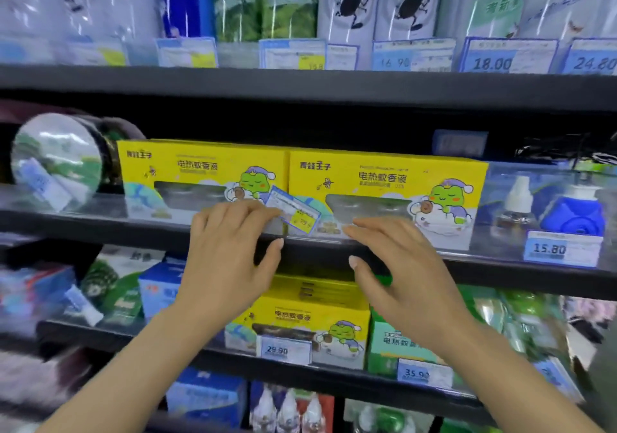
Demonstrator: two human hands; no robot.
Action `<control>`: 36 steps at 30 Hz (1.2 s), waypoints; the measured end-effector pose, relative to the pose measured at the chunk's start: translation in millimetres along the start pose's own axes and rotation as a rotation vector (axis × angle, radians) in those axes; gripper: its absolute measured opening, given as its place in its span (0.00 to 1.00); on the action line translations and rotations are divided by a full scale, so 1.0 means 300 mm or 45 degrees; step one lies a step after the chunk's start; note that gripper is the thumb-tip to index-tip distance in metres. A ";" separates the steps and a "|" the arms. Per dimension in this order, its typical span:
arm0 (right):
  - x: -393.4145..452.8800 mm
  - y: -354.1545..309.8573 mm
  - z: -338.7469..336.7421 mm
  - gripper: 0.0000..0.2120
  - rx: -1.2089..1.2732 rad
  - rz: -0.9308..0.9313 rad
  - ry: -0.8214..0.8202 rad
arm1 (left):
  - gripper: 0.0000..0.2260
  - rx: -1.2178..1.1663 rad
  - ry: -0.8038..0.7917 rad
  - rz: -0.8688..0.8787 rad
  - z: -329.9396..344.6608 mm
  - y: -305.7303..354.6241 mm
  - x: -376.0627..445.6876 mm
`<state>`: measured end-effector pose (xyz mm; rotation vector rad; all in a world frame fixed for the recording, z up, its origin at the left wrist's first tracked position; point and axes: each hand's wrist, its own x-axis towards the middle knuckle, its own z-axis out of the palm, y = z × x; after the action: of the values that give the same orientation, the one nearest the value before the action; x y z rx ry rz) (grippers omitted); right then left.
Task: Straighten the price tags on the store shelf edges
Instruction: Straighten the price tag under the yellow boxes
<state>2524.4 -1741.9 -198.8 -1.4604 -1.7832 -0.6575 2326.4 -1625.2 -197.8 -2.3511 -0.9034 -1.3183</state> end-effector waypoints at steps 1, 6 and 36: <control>0.014 -0.014 0.016 0.18 -0.006 -0.005 0.021 | 0.17 -0.006 0.001 0.013 -0.002 -0.021 0.006; 0.073 -0.063 0.080 0.18 -0.041 0.015 0.065 | 0.17 -0.038 -0.015 0.066 0.007 -0.090 0.026; 0.198 -0.149 0.177 0.19 -0.317 0.017 0.076 | 0.15 -0.073 0.069 0.167 0.030 -0.155 0.043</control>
<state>2464.0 -1675.6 -181.1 -1.5964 -1.6905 -0.9333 2307.0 -1580.2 -193.9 -2.3610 -0.6921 -1.3646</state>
